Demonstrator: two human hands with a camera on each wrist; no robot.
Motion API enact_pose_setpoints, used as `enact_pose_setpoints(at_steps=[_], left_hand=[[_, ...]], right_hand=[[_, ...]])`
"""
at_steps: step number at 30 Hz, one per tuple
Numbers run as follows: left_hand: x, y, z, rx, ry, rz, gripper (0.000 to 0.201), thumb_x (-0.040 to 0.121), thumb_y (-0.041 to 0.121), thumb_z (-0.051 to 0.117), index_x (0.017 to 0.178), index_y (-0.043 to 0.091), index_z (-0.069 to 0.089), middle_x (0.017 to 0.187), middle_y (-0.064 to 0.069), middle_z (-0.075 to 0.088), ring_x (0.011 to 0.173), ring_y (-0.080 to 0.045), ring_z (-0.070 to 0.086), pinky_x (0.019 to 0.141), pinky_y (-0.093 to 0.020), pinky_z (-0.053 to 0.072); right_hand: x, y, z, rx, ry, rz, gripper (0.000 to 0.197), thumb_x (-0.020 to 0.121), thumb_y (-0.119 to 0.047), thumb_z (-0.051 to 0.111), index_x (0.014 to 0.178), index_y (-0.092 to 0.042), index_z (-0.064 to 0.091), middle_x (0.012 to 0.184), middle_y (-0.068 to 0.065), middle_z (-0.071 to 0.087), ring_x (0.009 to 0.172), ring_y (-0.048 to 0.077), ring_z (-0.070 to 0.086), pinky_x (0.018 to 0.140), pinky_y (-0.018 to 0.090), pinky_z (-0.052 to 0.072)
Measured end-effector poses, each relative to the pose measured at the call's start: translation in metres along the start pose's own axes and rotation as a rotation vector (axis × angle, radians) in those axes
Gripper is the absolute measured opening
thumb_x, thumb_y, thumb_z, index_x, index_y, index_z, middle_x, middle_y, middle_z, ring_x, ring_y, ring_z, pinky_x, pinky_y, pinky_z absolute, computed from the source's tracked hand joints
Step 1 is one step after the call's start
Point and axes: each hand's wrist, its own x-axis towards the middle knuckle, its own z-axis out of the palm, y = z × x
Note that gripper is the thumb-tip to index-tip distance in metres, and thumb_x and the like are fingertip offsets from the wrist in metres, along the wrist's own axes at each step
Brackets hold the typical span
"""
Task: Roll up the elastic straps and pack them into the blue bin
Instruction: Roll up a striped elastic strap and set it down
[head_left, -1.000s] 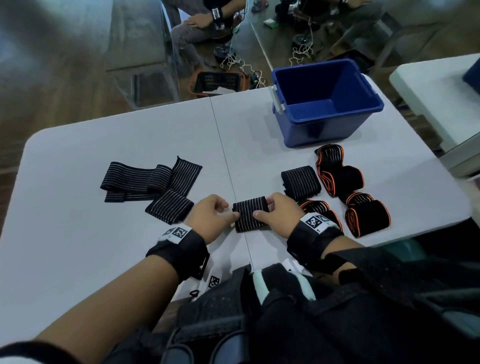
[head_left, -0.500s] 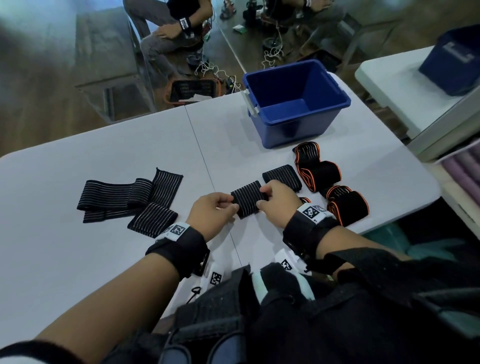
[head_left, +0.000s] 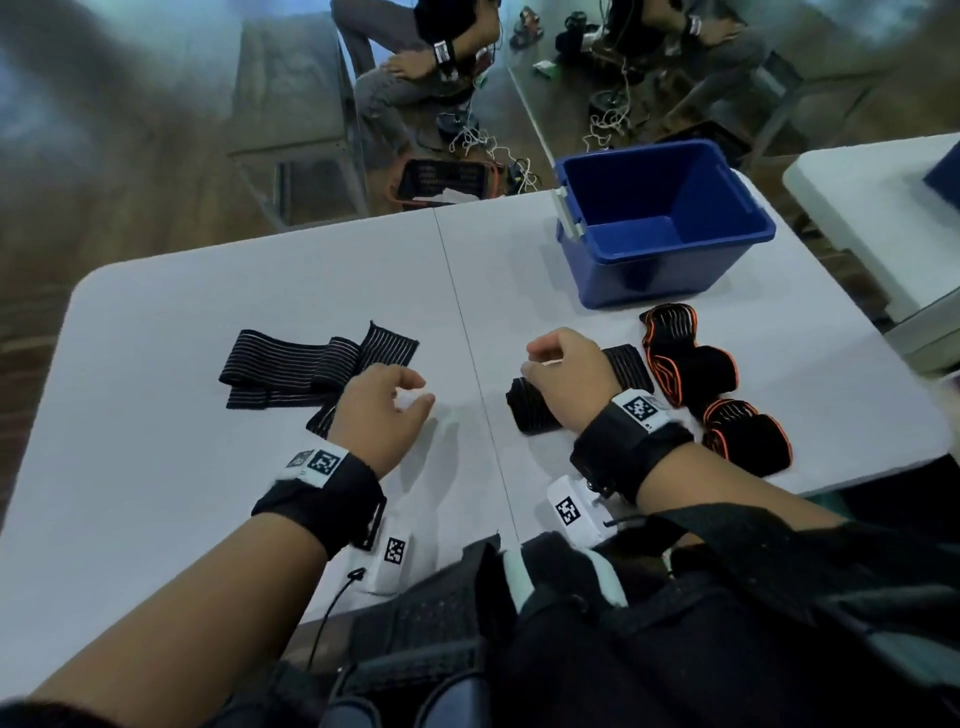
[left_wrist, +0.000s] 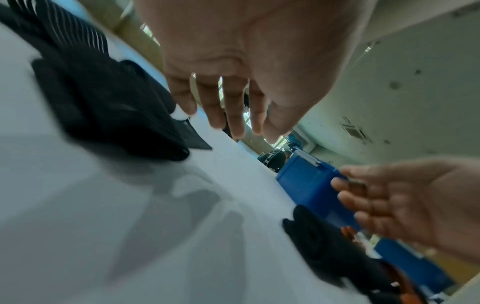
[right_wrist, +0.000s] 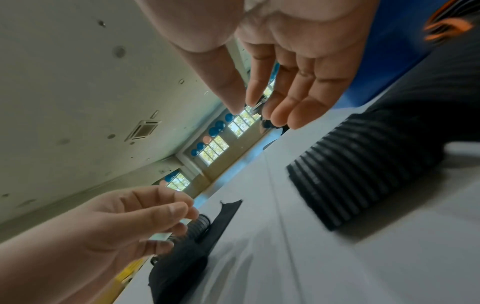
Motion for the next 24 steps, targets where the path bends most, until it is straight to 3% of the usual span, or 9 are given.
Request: enact_pose_setpoints(at_steps=[3, 5, 7, 13, 17, 19, 21, 24], left_hand=[[-0.009, -0.025, -0.015, 0.338, -0.002, -0.016, 0.040, 0.077, 0.052, 0.076, 0.112, 0.032, 0.071, 0.128, 0.002, 0.057, 0.118, -0.032, 0.049, 0.099, -0.047, 0.043], [-0.017, -0.040, -0.020, 0.414, -0.101, -0.083, 0.054, 0.074, 0.061, 0.075, 0.122, 0.037, 0.066, 0.145, 0.002, 0.046, 0.130, -0.032, 0.041, 0.108, -0.051, 0.035], [-0.025, -0.053, -0.021, 0.399, -0.151, -0.141, 0.058, 0.076, 0.063, 0.072, 0.127, 0.036, 0.063, 0.149, 0.002, 0.041, 0.132, -0.029, 0.042, 0.111, -0.048, 0.035], [-0.053, -0.071, -0.025, 0.086, -0.018, -0.171, 0.046, 0.077, 0.054, 0.075, 0.113, 0.026, 0.071, 0.115, 0.008, 0.055, 0.104, -0.014, 0.056, 0.094, -0.031, 0.049], [-0.068, -0.071, -0.034, -0.237, 0.126, -0.210, 0.034, 0.084, 0.045, 0.072, 0.113, 0.028, 0.065, 0.112, 0.009, 0.060, 0.096, -0.009, 0.063, 0.086, -0.029, 0.055], [-0.073, -0.070, -0.042, -0.375, 0.169, -0.260, 0.026, 0.089, 0.037, 0.070, 0.113, 0.029, 0.063, 0.112, 0.012, 0.064, 0.090, -0.005, 0.066, 0.077, -0.022, 0.055], [-0.077, -0.070, -0.050, -0.489, 0.164, -0.286, 0.023, 0.091, 0.033, 0.069, 0.112, 0.029, 0.062, 0.110, 0.013, 0.068, 0.084, -0.005, 0.068, 0.069, -0.017, 0.051], [-0.083, -0.075, -0.057, -0.590, 0.117, -0.294, 0.023, 0.089, 0.034, 0.069, 0.111, 0.033, 0.062, 0.108, 0.013, 0.070, 0.087, -0.010, 0.071, 0.077, -0.030, 0.058]], right_hand=[[-0.003, -0.018, 0.022, -0.007, -0.103, -0.050, 0.018, 0.087, -0.020, 0.067, 0.104, -0.020, 0.063, 0.104, -0.006, 0.066, 0.095, 0.011, 0.062, 0.086, 0.024, 0.047], [-0.006, -0.026, 0.039, -0.022, -0.160, -0.095, 0.015, 0.086, -0.019, 0.068, 0.100, -0.021, 0.062, 0.101, -0.005, 0.066, 0.093, 0.013, 0.062, 0.087, 0.027, 0.049], [-0.007, -0.032, 0.053, -0.053, -0.212, -0.119, 0.015, 0.085, -0.019, 0.069, 0.098, -0.021, 0.062, 0.099, -0.005, 0.066, 0.093, 0.014, 0.062, 0.088, 0.029, 0.050], [0.003, -0.041, 0.090, -0.286, -0.394, -0.087, 0.022, 0.086, -0.026, 0.068, 0.105, -0.019, 0.059, 0.100, -0.003, 0.061, 0.095, 0.018, 0.060, 0.077, 0.026, 0.042], [0.011, -0.048, 0.116, -0.348, -0.446, -0.005, 0.030, 0.086, -0.040, 0.066, 0.109, -0.023, 0.055, 0.100, 0.002, 0.064, 0.087, 0.022, 0.063, 0.072, 0.029, 0.048], [0.010, -0.054, 0.131, -0.261, -0.479, 0.057, 0.030, 0.086, -0.042, 0.064, 0.106, -0.022, 0.054, 0.091, 0.007, 0.068, 0.077, 0.030, 0.068, 0.074, 0.042, 0.059], [0.006, -0.060, 0.145, -0.091, -0.501, 0.161, 0.030, 0.088, -0.038, 0.063, 0.106, -0.018, 0.052, 0.079, 0.014, 0.066, 0.061, 0.033, 0.065, 0.064, 0.049, 0.059], [0.002, -0.068, 0.159, 0.097, -0.536, 0.304, 0.028, 0.092, -0.023, 0.065, 0.112, -0.013, 0.048, 0.074, 0.018, 0.055, 0.054, 0.026, 0.052, 0.052, 0.036, 0.046]])
